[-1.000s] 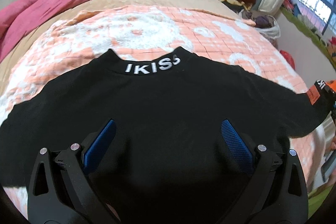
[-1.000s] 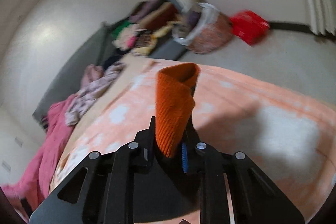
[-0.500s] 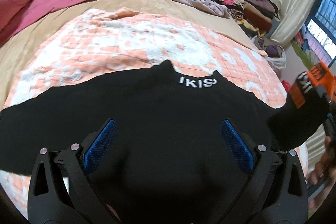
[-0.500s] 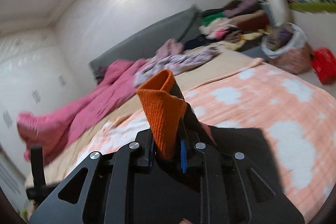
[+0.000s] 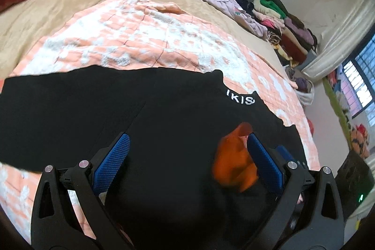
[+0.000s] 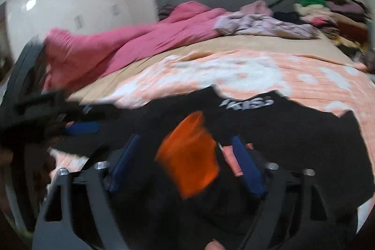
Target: Fold small clothes
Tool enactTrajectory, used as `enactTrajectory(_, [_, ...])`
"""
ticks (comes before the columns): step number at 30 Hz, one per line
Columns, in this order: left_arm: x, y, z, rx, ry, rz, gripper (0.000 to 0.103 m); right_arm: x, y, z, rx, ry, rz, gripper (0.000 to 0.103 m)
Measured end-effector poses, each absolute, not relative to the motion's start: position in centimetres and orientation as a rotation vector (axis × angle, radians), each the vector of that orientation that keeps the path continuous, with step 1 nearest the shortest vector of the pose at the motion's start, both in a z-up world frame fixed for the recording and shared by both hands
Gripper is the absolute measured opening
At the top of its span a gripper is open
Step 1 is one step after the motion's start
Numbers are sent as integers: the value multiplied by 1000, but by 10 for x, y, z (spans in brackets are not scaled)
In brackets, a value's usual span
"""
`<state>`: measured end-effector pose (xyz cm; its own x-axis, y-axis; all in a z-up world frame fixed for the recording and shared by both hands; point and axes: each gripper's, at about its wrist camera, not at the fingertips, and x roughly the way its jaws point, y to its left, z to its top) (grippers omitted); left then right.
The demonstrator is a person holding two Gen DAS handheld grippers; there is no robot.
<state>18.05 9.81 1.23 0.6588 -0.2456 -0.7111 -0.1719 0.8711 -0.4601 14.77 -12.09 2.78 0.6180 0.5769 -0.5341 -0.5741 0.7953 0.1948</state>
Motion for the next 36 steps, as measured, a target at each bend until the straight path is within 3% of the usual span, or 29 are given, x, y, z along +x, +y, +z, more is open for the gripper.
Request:
enactTrajectory(9, [174,88,5,-519,892,-54,92,157,-175,54,63,619,545,82])
enactTrajectory(11, [177,77,-1,-506,920,-75,86,168,-187,51,44,641,471,82])
enactTrajectory(13, [179,66,-6,-495,945,-94,72,173,-197,50,50,652,432,82])
enactTrajectory(16, [184,49,-19,-499,988,-126,59,179,-213,48,69,664,393,82])
enactTrajectory(22, [203,26,-40,-477,1039,-93,58,185,-232,47,111,668,366,82])
enactTrajectory(23, [205,22,-40,-461,1036,-81,54,185,-234,48,107,665,357,82])
enactTrajectory(25, [210,16,-40,-435,1029,-66,30,186,-238,49,99,660,345,82])
enactTrajectory(28, [216,11,-37,-436,1018,-70,9,188,-250,51,102,658,328,82])
enactTrajectory(36, [207,15,15,-325,854,-58,7,193,-300,51,174,653,227,81])
